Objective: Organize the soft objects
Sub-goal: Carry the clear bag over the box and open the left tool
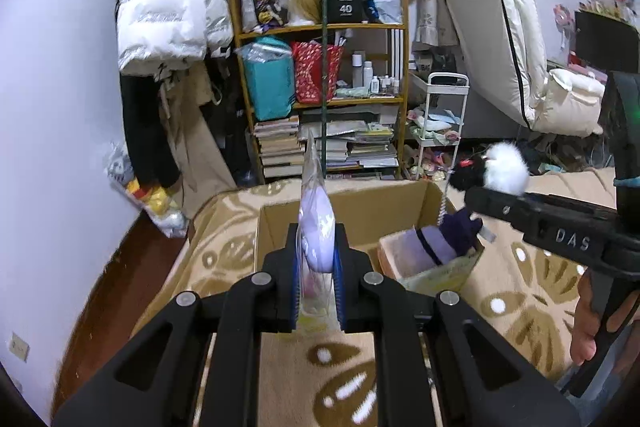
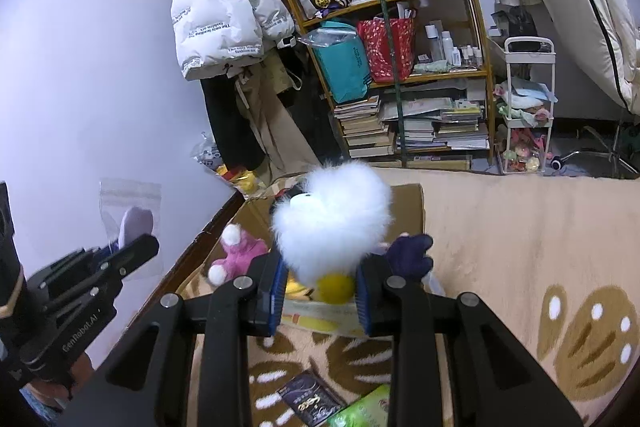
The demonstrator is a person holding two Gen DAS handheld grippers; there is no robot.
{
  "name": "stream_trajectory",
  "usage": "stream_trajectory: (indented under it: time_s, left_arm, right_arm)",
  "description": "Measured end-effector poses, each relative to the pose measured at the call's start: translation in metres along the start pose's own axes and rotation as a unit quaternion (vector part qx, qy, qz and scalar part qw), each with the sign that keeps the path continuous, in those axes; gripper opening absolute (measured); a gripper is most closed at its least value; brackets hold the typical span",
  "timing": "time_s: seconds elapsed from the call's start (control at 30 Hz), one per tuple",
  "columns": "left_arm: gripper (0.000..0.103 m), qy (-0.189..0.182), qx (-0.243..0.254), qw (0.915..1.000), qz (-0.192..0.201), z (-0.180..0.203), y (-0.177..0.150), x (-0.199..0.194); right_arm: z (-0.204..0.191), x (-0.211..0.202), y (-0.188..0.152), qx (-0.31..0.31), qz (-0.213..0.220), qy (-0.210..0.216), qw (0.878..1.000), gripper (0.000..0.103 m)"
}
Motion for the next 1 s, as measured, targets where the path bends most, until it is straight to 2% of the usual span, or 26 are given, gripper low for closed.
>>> stream_trajectory:
  time_s: [0.27,0.6,0.77,1.0]
  left_arm:
    - [0.014,-0.02,0.025,0.9995,0.002,0.015,0.012,0.03]
    - [0.014,-0.047,0.01,0.9986,-0.023,0.026,0.01,0.07]
    - [0.016,-0.048,0.015,0.9977,-0.045,0.025,0.002,0.083]
    - [0.021,-0.049,-0.007,0.9971,-0.058,0.019,-0.003,0.092]
  right_arm:
    - [0.008,0.023,0.007,0.007,-0.005,0.003,1.0,0.03]
    - [0.018,0.053,-0.003,0.021,-0.034,0.013,0.999,0.031]
    - [0.02,0.061,-0.004,0.022,-0.045,0.012,0.999,0.032]
    - [0.028,0.067,-0.007,0.043,-0.053,0.016,0.998,0.034]
Point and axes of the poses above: each gripper's, at about its wrist camera, not at the fingertips, and x roughly the way its jaws point, z to its right, y to its top, the point moved 6 cm from there along x, roughly the way its jaws point, and after that the axes turned 5 degrees about -z, right-handed, at the moved point
